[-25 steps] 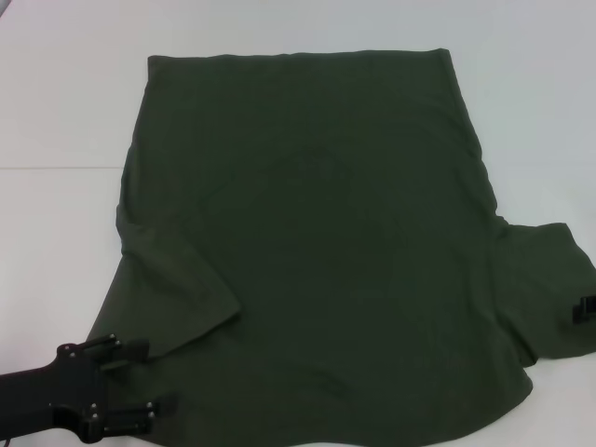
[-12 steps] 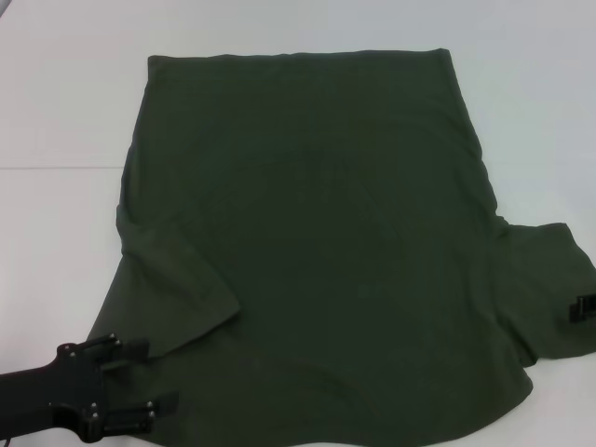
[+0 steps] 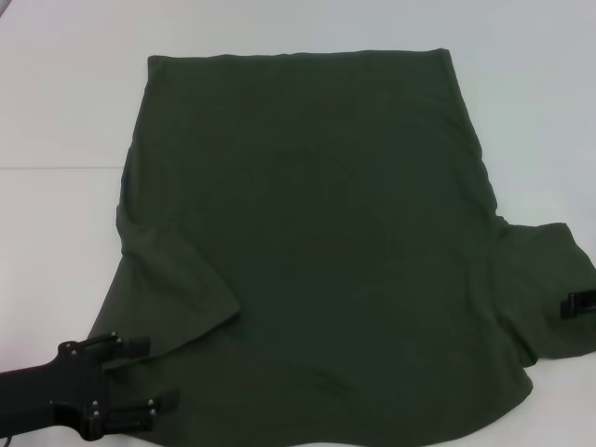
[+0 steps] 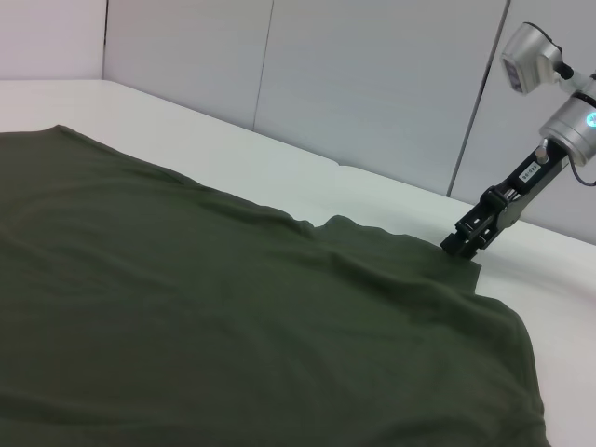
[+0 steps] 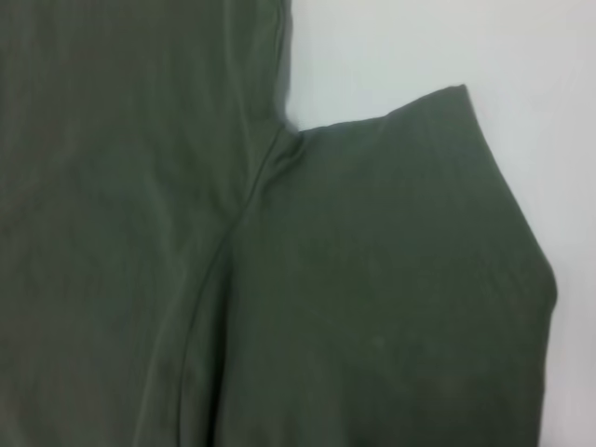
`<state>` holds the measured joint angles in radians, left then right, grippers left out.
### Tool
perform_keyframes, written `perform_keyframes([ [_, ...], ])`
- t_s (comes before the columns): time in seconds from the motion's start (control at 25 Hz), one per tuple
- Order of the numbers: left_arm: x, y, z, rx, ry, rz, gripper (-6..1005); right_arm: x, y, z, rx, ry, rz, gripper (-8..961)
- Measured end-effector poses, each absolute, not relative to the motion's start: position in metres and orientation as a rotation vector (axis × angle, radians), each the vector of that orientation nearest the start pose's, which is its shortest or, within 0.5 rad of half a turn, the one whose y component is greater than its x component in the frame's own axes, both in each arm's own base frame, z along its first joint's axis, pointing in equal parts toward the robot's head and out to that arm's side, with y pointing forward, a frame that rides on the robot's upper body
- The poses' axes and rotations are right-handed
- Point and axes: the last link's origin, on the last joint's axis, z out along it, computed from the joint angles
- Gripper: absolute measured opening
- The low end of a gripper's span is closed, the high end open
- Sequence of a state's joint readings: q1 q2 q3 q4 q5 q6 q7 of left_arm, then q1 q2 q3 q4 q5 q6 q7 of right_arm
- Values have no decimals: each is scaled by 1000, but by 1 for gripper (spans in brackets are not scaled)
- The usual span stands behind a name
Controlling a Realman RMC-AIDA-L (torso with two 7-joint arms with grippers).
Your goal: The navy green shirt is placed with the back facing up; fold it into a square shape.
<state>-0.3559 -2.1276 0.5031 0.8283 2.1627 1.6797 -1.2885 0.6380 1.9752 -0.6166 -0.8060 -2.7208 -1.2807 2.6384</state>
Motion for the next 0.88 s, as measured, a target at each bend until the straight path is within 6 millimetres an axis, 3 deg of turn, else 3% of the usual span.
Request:
perform_keyframes([
  [0.88,-313,275,22,-2651,-641,-584,891,341,375,76,-1821,1780,0,928],
])
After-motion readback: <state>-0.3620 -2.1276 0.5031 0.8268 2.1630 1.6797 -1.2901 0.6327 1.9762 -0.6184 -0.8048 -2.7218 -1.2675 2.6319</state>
